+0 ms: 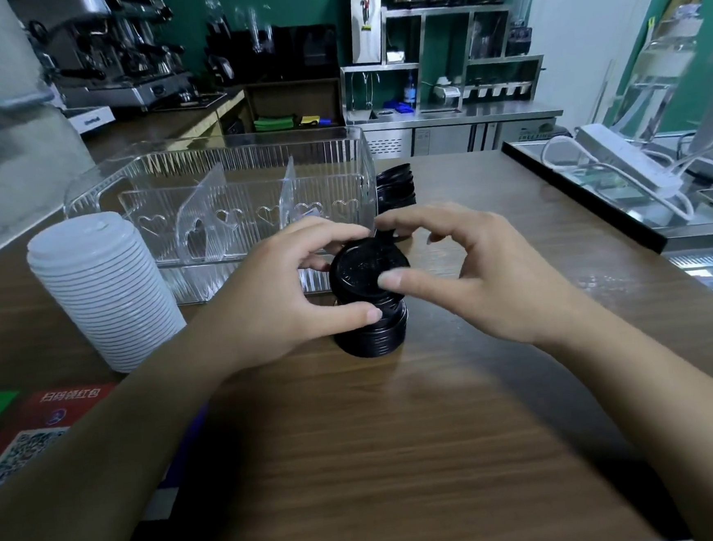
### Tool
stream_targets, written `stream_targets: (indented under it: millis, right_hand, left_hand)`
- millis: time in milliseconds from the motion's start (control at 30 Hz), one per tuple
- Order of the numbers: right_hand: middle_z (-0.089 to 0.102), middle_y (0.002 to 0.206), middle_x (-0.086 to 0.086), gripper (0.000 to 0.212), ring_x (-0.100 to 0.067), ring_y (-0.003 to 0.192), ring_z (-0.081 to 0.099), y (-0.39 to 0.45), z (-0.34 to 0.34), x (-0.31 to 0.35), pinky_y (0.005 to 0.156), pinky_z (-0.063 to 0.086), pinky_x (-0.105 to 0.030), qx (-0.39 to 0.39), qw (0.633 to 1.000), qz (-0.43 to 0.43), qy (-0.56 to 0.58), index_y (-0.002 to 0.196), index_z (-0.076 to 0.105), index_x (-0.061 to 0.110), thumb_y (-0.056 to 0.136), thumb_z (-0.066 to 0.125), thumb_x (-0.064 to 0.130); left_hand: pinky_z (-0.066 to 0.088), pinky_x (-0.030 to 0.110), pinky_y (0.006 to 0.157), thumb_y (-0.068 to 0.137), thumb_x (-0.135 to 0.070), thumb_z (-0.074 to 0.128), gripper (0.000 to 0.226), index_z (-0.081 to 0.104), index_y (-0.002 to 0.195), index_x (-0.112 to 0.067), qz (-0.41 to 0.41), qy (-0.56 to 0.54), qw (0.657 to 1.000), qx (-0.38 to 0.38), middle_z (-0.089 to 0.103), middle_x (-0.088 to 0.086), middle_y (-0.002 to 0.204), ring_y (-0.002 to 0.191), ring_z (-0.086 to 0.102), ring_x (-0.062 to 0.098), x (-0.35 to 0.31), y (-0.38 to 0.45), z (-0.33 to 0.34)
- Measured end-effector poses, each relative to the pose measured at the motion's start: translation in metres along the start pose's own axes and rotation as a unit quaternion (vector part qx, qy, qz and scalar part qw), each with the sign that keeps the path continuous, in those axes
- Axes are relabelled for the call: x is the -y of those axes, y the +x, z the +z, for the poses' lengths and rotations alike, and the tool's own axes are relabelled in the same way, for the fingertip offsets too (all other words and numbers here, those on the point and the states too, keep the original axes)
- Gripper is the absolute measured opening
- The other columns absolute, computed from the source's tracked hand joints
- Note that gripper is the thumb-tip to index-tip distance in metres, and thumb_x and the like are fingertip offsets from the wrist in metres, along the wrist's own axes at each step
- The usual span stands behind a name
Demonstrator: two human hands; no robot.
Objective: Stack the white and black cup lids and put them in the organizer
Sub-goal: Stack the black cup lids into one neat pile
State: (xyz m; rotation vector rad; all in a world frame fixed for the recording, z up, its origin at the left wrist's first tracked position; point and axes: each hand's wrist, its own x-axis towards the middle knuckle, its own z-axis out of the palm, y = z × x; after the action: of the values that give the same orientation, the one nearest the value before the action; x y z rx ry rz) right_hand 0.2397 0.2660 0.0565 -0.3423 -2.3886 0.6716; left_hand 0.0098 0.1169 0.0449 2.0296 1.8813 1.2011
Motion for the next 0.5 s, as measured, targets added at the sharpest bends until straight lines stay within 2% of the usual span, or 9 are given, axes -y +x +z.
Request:
stream_targets:
  millis: [67, 133, 267, 400, 500]
  right_hand:
    - [0.071, 0.138, 0.021, 0.061, 0.0, 0.135, 0.061, -0.001, 0.002, -0.002, 0.11, 0.044, -0.017, 0.025, 0.999, 0.014, -0.017, 0.147, 0.068, 0.032, 0.091, 0.087, 0.049]
    - [0.072, 0.136, 0.022, 0.06, 0.002, 0.133, 0.063, -0.001, 0.004, -0.005, 0.112, 0.045, -0.019, 0.034, 0.999, 0.017, -0.014, 0.144, 0.071, 0.031, 0.09, 0.089, 0.048]
    - [0.076, 0.128, 0.022, 0.05, 0.007, 0.125, 0.067, -0.002, 0.007, -0.005, 0.105, 0.045, -0.01, 0.042, 0.999, -0.002, -0.012, 0.137, 0.076, 0.025, 0.091, 0.089, 0.04]
    - [0.077, 0.123, 0.021, 0.044, 0.006, 0.121, 0.068, -0.001, 0.011, -0.008, 0.103, 0.046, -0.011, 0.046, 0.999, 0.003, -0.015, 0.131, 0.079, 0.025, 0.091, 0.089, 0.04]
    - [0.079, 0.121, 0.017, 0.041, 0.0, 0.117, 0.071, -0.001, 0.015, -0.012, 0.103, 0.052, -0.023, 0.052, 0.998, 0.003, -0.021, 0.127, 0.08, 0.022, 0.091, 0.088, 0.042]
  left_hand:
    - [0.056, 0.034, 0.116, 0.081, -0.045, 0.102, 0.073, 0.072, 0.147, -0.04, -0.02, 0.01, 1.0, 0.017, 0.074, -0.019, 0.135, 0.132, 0.068, 0.003, 0.0, 0.0, -0.001]
    - [0.057, 0.037, 0.116, 0.08, -0.049, 0.102, 0.07, 0.072, 0.143, -0.043, -0.034, 0.014, 0.999, 0.032, 0.076, -0.02, 0.131, 0.129, 0.07, 0.004, 0.001, 0.0, -0.002]
    - [0.056, 0.036, 0.118, 0.081, -0.047, 0.103, 0.074, 0.067, 0.146, -0.043, -0.048, 0.006, 0.997, 0.065, 0.074, -0.023, 0.135, 0.134, 0.068, 0.0, 0.003, 0.001, -0.002]
    - [0.05, 0.023, 0.116, 0.077, -0.055, 0.104, 0.097, 0.051, 0.158, -0.055, -0.067, 0.016, 0.992, 0.104, 0.067, -0.03, 0.142, 0.136, 0.061, -0.01, 0.004, 0.0, -0.002]
    - [0.048, 0.012, 0.109, 0.074, -0.058, 0.104, 0.104, 0.046, 0.16, -0.059, -0.082, 0.023, 0.989, 0.124, 0.064, -0.033, 0.144, 0.133, 0.058, -0.018, 0.004, 0.0, -0.001]
